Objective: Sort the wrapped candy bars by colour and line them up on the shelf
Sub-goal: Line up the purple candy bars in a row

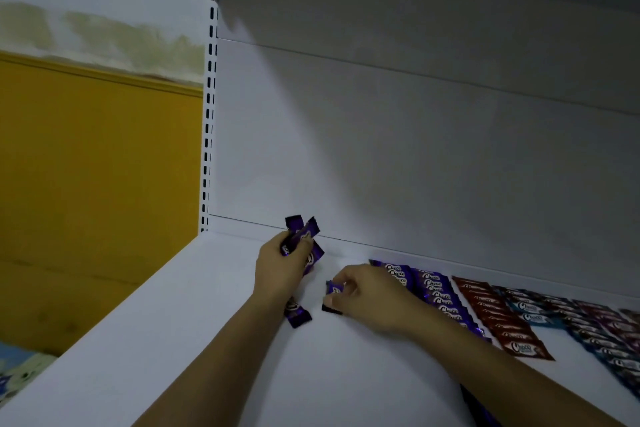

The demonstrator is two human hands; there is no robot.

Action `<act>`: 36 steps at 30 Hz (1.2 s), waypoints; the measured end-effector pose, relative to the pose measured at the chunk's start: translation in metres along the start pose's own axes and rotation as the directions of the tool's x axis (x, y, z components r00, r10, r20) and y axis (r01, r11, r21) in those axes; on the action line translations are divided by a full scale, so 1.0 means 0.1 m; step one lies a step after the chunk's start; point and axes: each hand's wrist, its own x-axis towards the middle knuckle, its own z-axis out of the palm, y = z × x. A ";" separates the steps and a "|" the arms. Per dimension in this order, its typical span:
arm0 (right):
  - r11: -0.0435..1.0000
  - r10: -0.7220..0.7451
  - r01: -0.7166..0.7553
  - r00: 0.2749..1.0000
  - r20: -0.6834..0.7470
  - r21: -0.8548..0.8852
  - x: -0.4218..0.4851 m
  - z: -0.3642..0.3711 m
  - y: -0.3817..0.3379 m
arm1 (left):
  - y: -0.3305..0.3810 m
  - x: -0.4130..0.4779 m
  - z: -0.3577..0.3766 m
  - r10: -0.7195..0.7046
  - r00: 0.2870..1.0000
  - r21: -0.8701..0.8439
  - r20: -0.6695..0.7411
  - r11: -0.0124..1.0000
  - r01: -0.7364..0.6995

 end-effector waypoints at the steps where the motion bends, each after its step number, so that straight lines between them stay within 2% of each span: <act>1: 0.998 0.001 -0.002 1.000 -0.025 -0.060 0.00 0.02 -0.01 | 0.01 0.00 0.00 -0.007 1.000 -0.026 -0.006 1.000 0.007; 4: 0.975 -0.055 0.037 0.996 -0.076 -0.218 0.01 0.09 -0.03 | 0.03 0.00 -0.02 -0.026 0.999 -0.079 -0.035 0.997 0.023; 6: 0.966 -0.055 0.035 0.996 -0.071 -0.255 0.04 0.10 -0.06 | 0.04 -0.01 -0.03 -0.041 0.998 -0.106 -0.052 0.994 0.036; 10: 0.998 -0.007 0.006 1.000 -0.019 -0.058 0.07 0.06 -0.22 | 0.04 -0.01 -0.06 -0.069 0.994 -0.179 -0.085 0.982 0.053; 11: 0.998 -0.007 0.006 1.000 -0.004 -0.054 0.06 0.08 -0.28 | 0.04 -0.01 -0.07 -0.069 0.993 -0.190 -0.092 0.980 0.050; 15: 0.971 -0.046 0.047 0.999 0.011 -0.233 0.02 0.18 -0.47 | 0.05 -0.01 -0.09 -0.078 0.994 -0.232 -0.075 0.971 0.059; 19: 0.929 -0.109 0.124 0.992 0.061 -0.349 0.02 0.14 -0.46 | 0.06 -0.01 -0.08 -0.150 0.985 -0.270 -0.088 0.955 0.122; 23: 0.942 -0.059 0.075 0.997 0.059 -0.328 -0.01 0.05 -0.31 | 0.06 -0.02 -0.06 -0.134 0.986 -0.186 -0.102 0.976 0.114; 27: 0.994 0.001 0.007 0.998 0.065 -0.111 -0.04 0.05 -0.13 | 0.06 -0.02 -0.05 -0.128 0.989 -0.126 -0.072 0.985 0.118; 32: 0.995 -0.070 0.075 0.995 0.065 -0.072 -0.05 0.10 -0.14 | 0.09 -0.04 -0.06 -0.133 0.990 -0.106 -0.054 0.986 0.127; 34: 0.987 -0.095 0.104 0.993 0.072 -0.125 -0.07 0.10 -0.15 | 0.10 -0.06 -0.06 -0.135 0.990 -0.087 -0.031 0.987 0.132; 36: 0.959 -0.094 0.113 0.992 0.085 -0.261 -0.06 0.12 -0.15 | 0.11 -0.08 -0.05 -0.152 0.988 -0.076 -0.005 0.986 0.151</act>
